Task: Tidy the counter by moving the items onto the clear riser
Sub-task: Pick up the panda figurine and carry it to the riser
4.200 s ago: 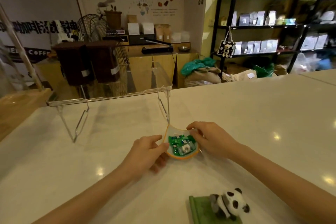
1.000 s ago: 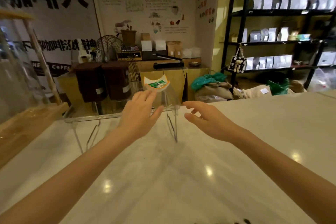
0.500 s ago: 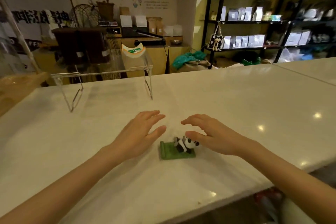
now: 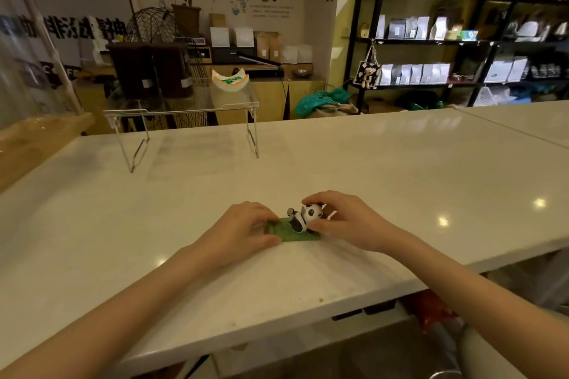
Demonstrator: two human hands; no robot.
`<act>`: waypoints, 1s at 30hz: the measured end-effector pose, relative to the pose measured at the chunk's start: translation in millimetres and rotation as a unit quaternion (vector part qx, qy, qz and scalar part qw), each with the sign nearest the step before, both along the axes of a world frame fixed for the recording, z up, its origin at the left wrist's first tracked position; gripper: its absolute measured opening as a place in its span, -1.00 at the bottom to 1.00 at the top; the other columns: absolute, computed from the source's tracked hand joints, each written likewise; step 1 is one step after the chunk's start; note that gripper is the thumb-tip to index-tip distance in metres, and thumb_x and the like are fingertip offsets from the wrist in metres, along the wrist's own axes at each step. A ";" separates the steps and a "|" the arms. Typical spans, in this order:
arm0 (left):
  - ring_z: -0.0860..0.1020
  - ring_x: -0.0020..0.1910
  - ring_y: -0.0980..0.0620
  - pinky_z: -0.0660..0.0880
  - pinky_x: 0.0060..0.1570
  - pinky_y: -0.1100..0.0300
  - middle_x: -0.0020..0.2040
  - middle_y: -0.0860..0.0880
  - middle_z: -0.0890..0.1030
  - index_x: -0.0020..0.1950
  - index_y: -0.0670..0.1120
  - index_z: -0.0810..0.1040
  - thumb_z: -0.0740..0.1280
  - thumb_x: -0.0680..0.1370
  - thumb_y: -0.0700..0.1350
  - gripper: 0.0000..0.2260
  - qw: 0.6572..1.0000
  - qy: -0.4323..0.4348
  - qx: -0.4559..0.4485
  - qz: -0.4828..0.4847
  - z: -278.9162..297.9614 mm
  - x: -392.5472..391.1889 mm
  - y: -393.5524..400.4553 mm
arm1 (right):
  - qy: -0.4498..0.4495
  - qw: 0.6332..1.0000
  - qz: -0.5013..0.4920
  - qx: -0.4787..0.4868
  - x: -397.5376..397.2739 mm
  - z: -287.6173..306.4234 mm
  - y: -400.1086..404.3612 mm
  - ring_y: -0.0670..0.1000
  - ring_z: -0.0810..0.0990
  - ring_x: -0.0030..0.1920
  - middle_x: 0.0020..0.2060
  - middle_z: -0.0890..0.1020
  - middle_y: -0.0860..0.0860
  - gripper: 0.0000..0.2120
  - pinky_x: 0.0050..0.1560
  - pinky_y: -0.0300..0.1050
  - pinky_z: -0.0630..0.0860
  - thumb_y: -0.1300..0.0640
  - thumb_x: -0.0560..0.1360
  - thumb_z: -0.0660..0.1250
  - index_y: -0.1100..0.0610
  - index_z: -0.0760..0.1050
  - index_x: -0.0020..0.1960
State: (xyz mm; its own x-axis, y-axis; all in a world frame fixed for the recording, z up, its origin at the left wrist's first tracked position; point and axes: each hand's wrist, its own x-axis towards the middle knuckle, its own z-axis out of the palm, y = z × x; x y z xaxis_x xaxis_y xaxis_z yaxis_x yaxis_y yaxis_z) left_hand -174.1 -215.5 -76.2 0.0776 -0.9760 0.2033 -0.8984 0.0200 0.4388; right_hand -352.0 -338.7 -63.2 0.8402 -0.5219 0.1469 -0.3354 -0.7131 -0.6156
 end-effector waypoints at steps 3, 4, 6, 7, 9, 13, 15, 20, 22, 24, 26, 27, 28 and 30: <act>0.52 0.08 0.03 0.30 -0.02 0.48 0.14 -0.06 0.60 0.12 -0.11 0.57 0.39 0.42 -0.02 -0.68 1.000 0.008 -0.008 -0.003 3.3 4.8 -1.9 | -0.020 0.999 -0.001 0.031 3.0 3.7 -5.0 -0.15 0.53 -0.14 -0.02 0.56 -0.10 -0.70 -0.17 -0.46 0.44 0.08 0.42 0.36 0.00 0.49 0.15; 0.53 0.05 0.06 0.31 -0.06 0.54 0.14 -0.06 0.60 0.11 -0.10 0.57 0.39 0.42 -0.02 -0.70 1.000 0.018 -0.014 0.001 6.0 7.5 -3.2 | -0.030 0.999 -0.002 0.039 5.4 6.2 -7.4 -0.15 0.54 -0.14 -0.03 0.57 -0.11 -0.72 -0.16 -0.47 0.45 0.08 0.42 0.36 -0.01 0.49 0.13; 0.52 -0.03 0.12 0.37 -0.10 0.54 0.13 -0.04 0.60 0.11 -0.08 0.58 0.38 0.42 -0.04 -0.71 0.999 0.035 -0.028 0.008 13.3 14.4 -6.8 | -0.050 0.998 -0.006 0.048 12.4 13.7 -13.0 -0.11 0.57 -0.11 -0.03 0.59 -0.08 -0.73 -0.11 -0.40 0.49 0.09 0.42 0.37 -0.01 0.49 0.11; 0.52 -0.06 0.13 0.40 -0.10 0.52 0.13 -0.05 0.60 0.11 -0.08 0.58 0.38 0.43 -0.04 -0.72 0.999 0.038 -0.034 0.009 17.7 18.5 -9.3 | -0.059 0.997 -0.005 0.049 17.1 18.8 -15.9 -0.09 0.57 -0.09 -0.03 0.59 -0.07 -0.73 -0.09 -0.34 0.51 0.09 0.42 0.38 -0.01 0.49 0.11; 0.53 -0.07 0.12 0.45 -0.10 0.51 0.14 -0.06 0.58 0.13 -0.08 0.57 0.38 0.43 -0.06 -0.71 0.998 0.038 -0.047 0.011 27.7 28.1 -14.9 | -0.075 0.996 -0.001 0.043 28.2 31.3 -21.3 -0.08 0.57 -0.11 -0.05 0.59 -0.07 -0.73 -0.11 -0.32 0.53 0.10 0.42 0.38 0.01 0.49 0.11; 0.52 -0.08 0.16 0.45 -0.15 0.54 0.14 -0.04 0.58 0.13 -0.06 0.57 0.38 0.42 -0.08 -0.72 0.996 0.022 -0.088 0.027 51.0 51.9 -27.7 | -0.093 0.995 0.010 0.018 55.4 58.3 -35.0 -0.08 0.57 -0.10 -0.04 0.59 -0.06 -0.71 -0.08 -0.24 0.54 0.09 0.42 0.38 0.03 0.48 0.13; 0.51 -0.08 0.17 0.45 -0.15 0.52 0.13 -0.04 0.58 0.13 -0.05 0.57 0.38 0.42 -0.09 -0.72 0.993 0.011 -0.110 0.032 63.3 65.2 -35.0 | -0.103 0.995 0.015 0.010 70.7 71.2 -43.4 -0.07 0.57 -0.08 -0.05 0.58 -0.07 -0.71 -0.05 -0.20 0.54 0.09 0.42 0.37 0.02 0.48 0.13; 0.50 -0.10 0.20 0.42 -0.14 0.59 0.14 -0.02 0.58 0.12 -0.05 0.58 0.38 0.42 -0.11 -0.73 0.985 -0.006 -0.164 0.056 89.9 101.9 -55.6 | -0.147 0.988 0.041 0.010 112.6 98.1 -67.4 -0.07 0.59 -0.04 -0.07 0.59 -0.10 -0.73 -0.01 -0.13 0.57 0.13 0.42 0.37 0.00 0.48 0.10; 0.51 -0.04 0.17 0.43 -0.12 0.57 0.16 -0.01 0.57 0.13 -0.04 0.57 0.38 0.42 -0.11 -0.72 0.981 0.000 -0.180 0.070 101.3 117.5 -66.0 | -0.168 0.984 0.050 0.026 130.9 107.7 -79.9 -0.06 0.60 -0.01 -0.02 0.60 -0.03 -0.71 0.03 -0.12 0.57 0.17 0.41 0.37 0.05 0.47 0.12; 0.52 -0.01 0.14 0.45 -0.06 0.49 0.18 -0.03 0.56 0.14 -0.06 0.56 0.38 0.42 -0.11 -0.71 0.978 0.000 -0.191 0.084 112.7 131.4 -77.0 | -0.177 0.982 0.053 0.030 148.7 117.9 -92.2 -0.09 0.60 0.00 0.02 0.60 -0.01 -0.69 -0.01 -0.18 0.58 0.18 0.41 0.37 0.05 0.47 0.14; 0.52 0.01 0.12 0.45 0.03 0.36 0.18 -0.07 0.57 0.14 -0.09 0.56 0.39 0.42 -0.12 -0.71 0.975 0.002 -0.197 0.099 122.5 144.0 -88.2 | -0.189 0.980 0.051 0.040 165.9 127.0 -104.1 -0.11 0.60 -0.02 0.04 0.60 0.00 -0.68 -0.08 -0.25 0.59 0.17 0.41 0.38 0.05 0.48 0.16; 0.52 0.01 0.12 0.44 0.04 0.37 0.18 -0.09 0.57 0.13 -0.12 0.57 0.39 0.42 -0.13 -0.70 0.974 0.009 -0.200 0.105 126.3 149.6 -93.8 | -0.193 0.979 0.048 0.039 174.1 130.7 -110.2 -0.11 0.60 -0.03 0.06 0.60 -0.01 -0.67 -0.09 -0.26 0.58 0.17 0.41 0.38 0.04 0.48 0.17; 0.52 0.01 0.12 0.42 0.04 0.40 0.18 -0.10 0.57 0.13 -0.14 0.57 0.40 0.41 -0.14 -0.70 0.973 0.017 -0.203 0.109 129.1 154.8 -99.4 | -0.195 0.979 0.043 0.030 182.3 133.8 -116.2 -0.11 0.60 -0.03 0.06 0.60 -0.02 -0.66 -0.09 -0.25 0.57 0.17 0.41 0.38 0.04 0.48 0.18; 0.51 0.02 0.11 0.38 0.06 0.41 0.17 -0.11 0.57 0.12 -0.16 0.57 0.39 0.42 -0.15 -0.71 0.973 0.020 -0.196 0.121 132.1 165.0 -111.1 | -0.192 0.981 0.028 0.006 198.0 137.7 -128.6 -0.09 0.59 -0.02 0.06 0.59 -0.02 -0.65 -0.03 -0.21 0.55 0.15 0.41 0.38 0.03 0.49 0.19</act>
State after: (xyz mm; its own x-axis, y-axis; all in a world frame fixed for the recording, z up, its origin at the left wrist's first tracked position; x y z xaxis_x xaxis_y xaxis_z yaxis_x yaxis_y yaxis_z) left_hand -9.2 -326.7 55.9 0.3113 -0.7766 0.5477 -0.8801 -0.0183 0.4744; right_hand -154.0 -467.3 74.5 0.7519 -0.4802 0.4517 -0.0377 -0.7154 -0.6977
